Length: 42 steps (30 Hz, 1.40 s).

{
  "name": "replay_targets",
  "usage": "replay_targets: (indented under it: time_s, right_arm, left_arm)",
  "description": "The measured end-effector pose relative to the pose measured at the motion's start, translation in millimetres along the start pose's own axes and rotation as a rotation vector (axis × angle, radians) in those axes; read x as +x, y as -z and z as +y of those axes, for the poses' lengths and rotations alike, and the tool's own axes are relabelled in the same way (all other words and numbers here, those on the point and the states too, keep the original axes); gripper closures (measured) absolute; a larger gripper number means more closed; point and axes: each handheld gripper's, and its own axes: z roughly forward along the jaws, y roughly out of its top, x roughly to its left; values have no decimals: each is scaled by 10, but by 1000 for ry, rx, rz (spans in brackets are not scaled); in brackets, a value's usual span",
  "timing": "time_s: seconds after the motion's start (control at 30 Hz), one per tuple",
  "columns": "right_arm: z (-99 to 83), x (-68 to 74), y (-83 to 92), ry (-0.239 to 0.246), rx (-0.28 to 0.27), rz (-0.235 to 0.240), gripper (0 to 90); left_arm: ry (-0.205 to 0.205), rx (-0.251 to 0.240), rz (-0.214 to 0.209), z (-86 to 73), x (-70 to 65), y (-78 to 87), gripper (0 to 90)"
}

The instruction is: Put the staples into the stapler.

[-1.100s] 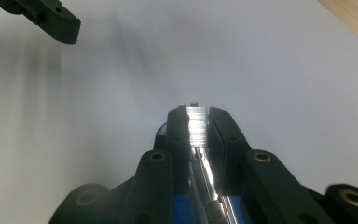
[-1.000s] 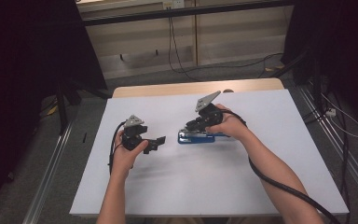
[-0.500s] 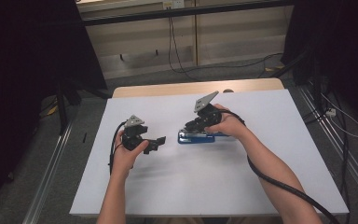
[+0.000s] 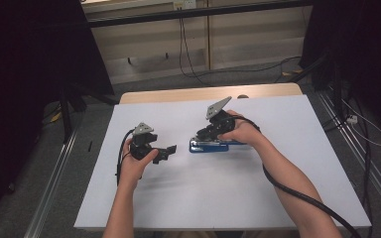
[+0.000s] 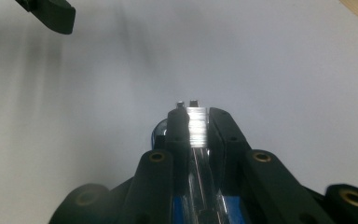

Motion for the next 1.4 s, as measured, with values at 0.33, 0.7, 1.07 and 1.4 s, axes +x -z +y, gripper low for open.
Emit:
replay_targets:
  time_s: [0.33,0.7,1.07,1.4]
  right_arm:
    - [6,6,-49,21,15,11,793]
    - [-3,-14,-53,36,18,19,793]
    - [-21,-26,-77,41,27,22,793]
    - [-15,-32,-107,49,32,26,793]
  left_arm:
    - [0,-4,1,2,-4,2,55]
    - [-1,-2,4,1,0,0,55]
    - [-2,1,3,0,-2,-7,55]
    - [-1,-1,5,1,6,-2,55]
